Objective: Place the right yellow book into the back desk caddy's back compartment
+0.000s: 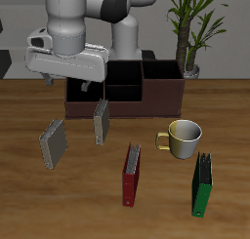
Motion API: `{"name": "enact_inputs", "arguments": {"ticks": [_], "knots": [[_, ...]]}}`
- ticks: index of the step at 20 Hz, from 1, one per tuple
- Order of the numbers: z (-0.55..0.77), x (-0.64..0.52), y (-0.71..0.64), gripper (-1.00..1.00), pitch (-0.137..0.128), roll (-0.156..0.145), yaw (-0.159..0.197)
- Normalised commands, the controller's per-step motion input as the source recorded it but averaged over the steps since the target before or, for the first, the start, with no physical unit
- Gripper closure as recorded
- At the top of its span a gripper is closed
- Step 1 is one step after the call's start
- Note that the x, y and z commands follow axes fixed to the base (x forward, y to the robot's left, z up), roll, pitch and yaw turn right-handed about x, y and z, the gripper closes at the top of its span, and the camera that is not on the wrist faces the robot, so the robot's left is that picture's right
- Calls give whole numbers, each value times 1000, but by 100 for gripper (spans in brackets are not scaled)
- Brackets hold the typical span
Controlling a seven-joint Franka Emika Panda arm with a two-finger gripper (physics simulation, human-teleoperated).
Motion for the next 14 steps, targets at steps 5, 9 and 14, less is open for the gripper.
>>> {"name": "enact_inputs", "arguments": {"ticks": [5,9,14], "knots": [[-388,91,-92,-100,9,0,-24],[-208,-3,-98,-100,-4,-15,-38],[-181,3,-157,-100,2,-8,-16]]}}
